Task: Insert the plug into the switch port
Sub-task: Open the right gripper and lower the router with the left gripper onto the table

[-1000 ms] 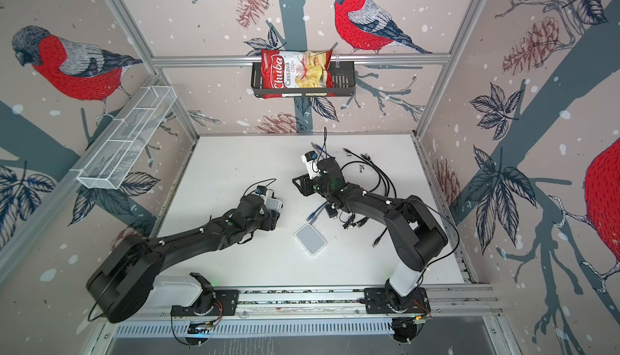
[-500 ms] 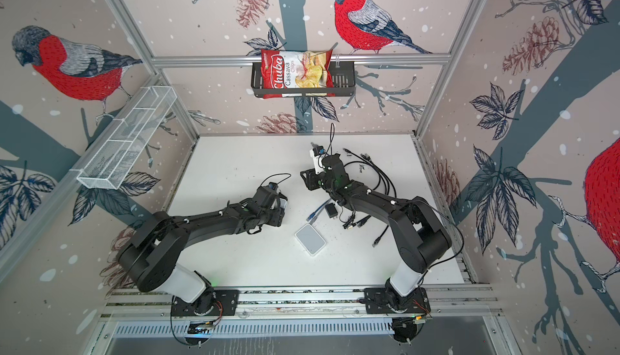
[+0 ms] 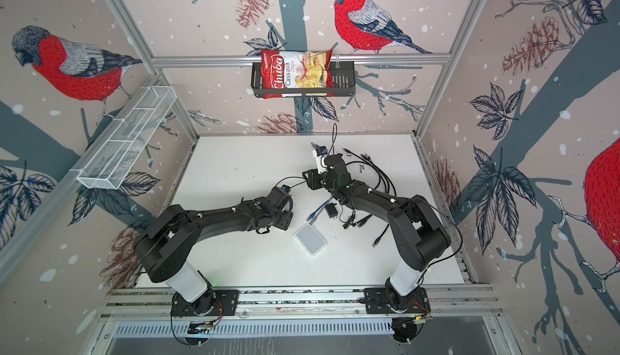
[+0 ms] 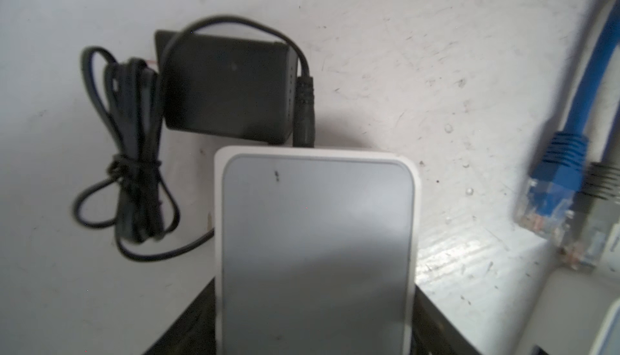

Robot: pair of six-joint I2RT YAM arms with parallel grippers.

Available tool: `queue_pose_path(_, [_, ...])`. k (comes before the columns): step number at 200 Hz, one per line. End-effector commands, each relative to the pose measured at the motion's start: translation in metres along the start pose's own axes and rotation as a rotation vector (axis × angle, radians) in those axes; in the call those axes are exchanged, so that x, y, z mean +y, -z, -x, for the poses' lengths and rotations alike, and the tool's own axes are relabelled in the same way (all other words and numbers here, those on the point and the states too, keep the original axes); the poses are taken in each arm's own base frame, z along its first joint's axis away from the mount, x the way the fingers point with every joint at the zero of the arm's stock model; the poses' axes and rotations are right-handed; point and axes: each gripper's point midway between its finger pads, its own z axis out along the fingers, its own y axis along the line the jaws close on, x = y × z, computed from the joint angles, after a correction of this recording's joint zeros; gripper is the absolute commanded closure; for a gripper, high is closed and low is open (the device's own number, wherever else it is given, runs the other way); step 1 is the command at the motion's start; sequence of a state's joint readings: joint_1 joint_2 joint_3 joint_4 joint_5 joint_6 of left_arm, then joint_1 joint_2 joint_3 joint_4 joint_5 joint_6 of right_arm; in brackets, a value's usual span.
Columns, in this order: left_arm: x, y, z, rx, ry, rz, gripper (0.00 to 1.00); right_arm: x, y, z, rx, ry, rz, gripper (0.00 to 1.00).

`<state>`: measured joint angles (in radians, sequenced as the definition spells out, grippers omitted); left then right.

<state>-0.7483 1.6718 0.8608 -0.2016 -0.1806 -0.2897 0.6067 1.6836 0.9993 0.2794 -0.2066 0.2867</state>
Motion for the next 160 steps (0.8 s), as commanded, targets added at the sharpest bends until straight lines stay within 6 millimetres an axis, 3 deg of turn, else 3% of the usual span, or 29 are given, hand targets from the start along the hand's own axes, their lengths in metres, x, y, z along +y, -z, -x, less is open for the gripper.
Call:
queue_pose_path(1, [0.02, -0.008, -0.038, 0.172, 0.031, 0.075, 0.37, 0.0, 0.005, 0.01, -0.028, 0.0, 0.016, 0.48])
queue_pose_path(35, [0.045, -0.017, -0.05, 0.205, 0.148, 0.1, 0.33, -0.007, 0.01, 0.019, -0.045, -0.007, 0.015, 0.45])
queue_pose_path(98, [0.075, -0.022, -0.046, 0.161, 0.274, 0.09, 0.26, -0.01, 0.015, 0.025, -0.064, -0.007, 0.02, 0.44])
queue_pose_path(119, [0.078, -0.019, -0.044, 0.144, 0.286, 0.085, 0.04, -0.011, 0.016, 0.028, -0.076, -0.001, 0.018, 0.44])
queue_pose_path(160, [0.085, -0.004, -0.029, 0.069, 0.298, 0.106, 0.03, -0.009, 0.022, 0.041, -0.16, 0.049, 0.039, 0.44])
